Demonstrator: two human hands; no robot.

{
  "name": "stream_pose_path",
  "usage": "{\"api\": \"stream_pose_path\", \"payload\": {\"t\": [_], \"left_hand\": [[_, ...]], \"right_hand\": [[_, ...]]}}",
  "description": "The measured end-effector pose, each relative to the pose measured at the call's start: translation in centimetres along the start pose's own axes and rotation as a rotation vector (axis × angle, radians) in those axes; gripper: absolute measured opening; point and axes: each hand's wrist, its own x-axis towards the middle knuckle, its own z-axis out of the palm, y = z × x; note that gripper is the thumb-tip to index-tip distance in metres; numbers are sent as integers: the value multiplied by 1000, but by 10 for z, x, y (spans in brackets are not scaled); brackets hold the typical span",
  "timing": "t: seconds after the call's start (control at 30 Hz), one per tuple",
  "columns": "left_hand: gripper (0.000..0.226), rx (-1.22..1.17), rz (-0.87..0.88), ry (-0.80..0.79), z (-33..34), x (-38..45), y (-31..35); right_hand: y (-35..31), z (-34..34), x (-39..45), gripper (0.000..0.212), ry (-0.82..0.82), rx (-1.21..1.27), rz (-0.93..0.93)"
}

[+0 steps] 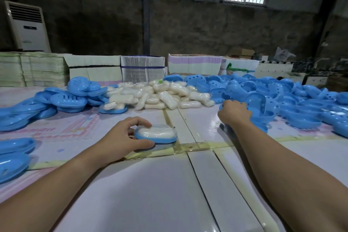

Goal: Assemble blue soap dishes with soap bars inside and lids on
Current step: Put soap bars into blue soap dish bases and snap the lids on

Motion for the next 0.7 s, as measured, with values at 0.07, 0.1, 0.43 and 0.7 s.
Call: {"api": "stream_pose_path", "payload": {"t": [0.07, 0.1, 0.43, 0.7], "left_hand": [[42, 5, 7, -4, 0, 1, -2], [42, 9, 8, -4, 0, 1, -2], [43, 11, -6, -13, -2, 2, -3], [44, 27, -12, -21, -2, 2, -2]], "right_hand": [[0, 1, 1, 30, 70, 48, -66], [-1, 1, 2, 31, 94, 79, -93], [10, -1, 12, 25, 218, -60, 41], [10, 2, 19, 23, 47, 22, 15]]}}
